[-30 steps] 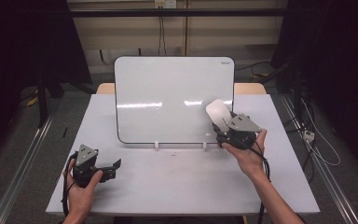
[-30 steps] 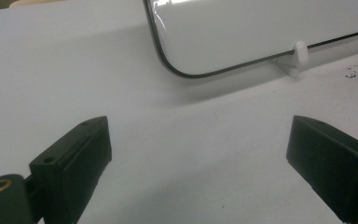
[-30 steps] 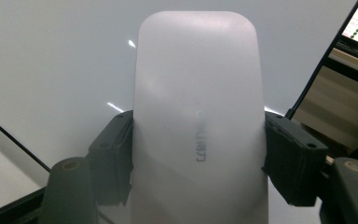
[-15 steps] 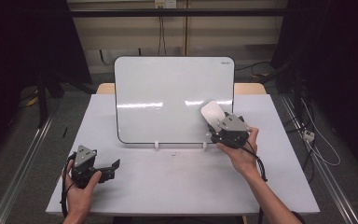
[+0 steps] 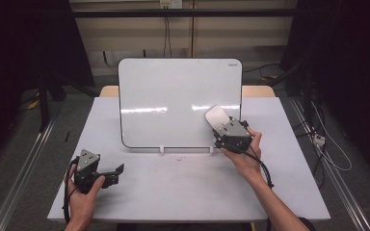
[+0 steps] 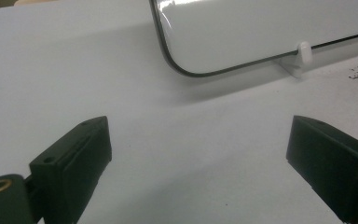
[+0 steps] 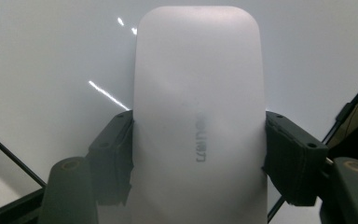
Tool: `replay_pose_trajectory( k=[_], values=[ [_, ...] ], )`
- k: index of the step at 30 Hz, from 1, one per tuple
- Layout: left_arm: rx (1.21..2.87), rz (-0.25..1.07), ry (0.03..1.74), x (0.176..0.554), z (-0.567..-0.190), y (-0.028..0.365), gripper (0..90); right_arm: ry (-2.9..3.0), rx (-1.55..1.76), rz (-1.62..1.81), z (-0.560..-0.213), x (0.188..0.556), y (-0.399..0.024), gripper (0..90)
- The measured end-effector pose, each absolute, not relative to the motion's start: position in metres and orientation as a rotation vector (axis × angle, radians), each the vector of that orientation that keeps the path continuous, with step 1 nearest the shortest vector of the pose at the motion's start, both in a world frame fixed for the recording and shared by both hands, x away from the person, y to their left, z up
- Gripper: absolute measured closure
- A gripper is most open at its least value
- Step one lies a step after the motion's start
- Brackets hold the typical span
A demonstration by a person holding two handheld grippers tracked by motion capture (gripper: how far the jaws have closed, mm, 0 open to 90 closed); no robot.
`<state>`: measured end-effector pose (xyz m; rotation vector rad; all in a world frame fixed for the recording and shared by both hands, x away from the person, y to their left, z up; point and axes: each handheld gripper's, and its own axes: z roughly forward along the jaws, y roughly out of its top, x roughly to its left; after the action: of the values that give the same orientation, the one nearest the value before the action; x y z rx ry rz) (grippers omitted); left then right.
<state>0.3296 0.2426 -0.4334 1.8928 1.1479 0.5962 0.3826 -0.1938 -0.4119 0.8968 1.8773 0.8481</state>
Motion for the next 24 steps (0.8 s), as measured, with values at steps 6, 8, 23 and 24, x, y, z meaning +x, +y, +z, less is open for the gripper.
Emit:
replay_pose_trajectory(
  k=[6,8,23,24],
  values=[
    [1.902,0.597,1.147,0.329,-0.433,0.243,6.4,1.877,0.909,0.850,-0.412,0.383,-0.193,31.6],
    [1.890,0.591,1.148,0.329,-0.434,0.243,6.4,1.879,0.907,0.837,-0.412,0.383,-0.192,31.5],
    [1.889,0.592,1.143,0.328,-0.434,0.244,6.4,1.905,1.020,0.915,-0.408,0.386,-0.202,19.4],
    [1.890,0.591,1.144,0.328,-0.434,0.244,6.4,1.905,1.026,0.923,-0.407,0.386,-0.203,18.7]
  ],
)
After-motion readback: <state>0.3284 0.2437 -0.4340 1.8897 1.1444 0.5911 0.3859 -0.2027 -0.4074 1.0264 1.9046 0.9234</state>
